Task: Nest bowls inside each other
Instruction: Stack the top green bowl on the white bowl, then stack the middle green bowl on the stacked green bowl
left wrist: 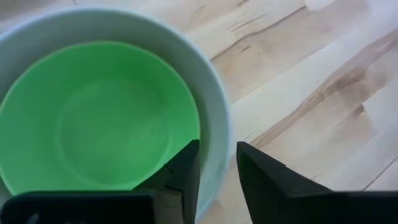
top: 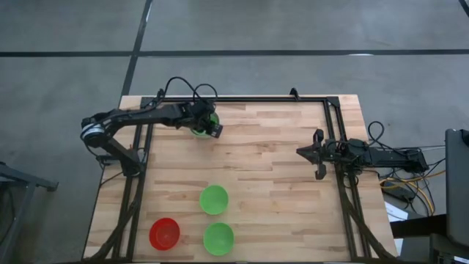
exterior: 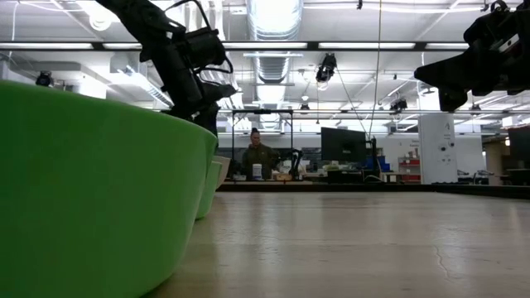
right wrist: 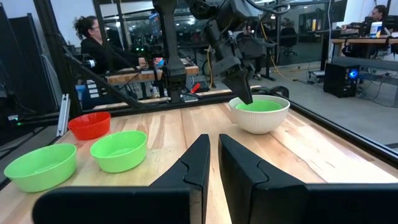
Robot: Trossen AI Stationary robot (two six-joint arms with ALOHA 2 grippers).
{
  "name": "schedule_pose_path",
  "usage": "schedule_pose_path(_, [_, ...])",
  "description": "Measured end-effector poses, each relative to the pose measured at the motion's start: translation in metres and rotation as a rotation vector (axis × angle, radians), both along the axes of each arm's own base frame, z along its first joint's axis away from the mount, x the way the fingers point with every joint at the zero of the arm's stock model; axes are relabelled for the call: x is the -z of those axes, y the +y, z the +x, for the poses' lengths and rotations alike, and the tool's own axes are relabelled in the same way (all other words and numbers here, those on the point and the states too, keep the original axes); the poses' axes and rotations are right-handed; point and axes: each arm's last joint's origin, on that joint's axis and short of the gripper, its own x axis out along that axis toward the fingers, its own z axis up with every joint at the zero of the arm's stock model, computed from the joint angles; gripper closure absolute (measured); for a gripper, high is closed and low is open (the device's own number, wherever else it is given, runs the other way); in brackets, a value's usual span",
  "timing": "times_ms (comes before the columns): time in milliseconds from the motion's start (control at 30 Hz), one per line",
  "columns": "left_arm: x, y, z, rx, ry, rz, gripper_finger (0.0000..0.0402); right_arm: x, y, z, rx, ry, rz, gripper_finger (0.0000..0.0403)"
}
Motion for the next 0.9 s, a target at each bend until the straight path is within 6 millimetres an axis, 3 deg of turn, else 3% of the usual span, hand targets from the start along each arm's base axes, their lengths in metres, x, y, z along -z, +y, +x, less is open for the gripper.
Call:
schedule_pose_path(567, [-0.043, 0.000, 0.005, 0.090, 0.005, 0.000, 0.0286, 0.000, 0.000, 0.000, 0.000, 0.000, 0.001, 0.0369])
schedule_pose_path(900, [-0.057, -0.019, 0.007, 0.184, 0.058, -0.038, 0.0286, 0.000, 0.000, 0.000, 0.000, 0.000, 0.000, 0.0369])
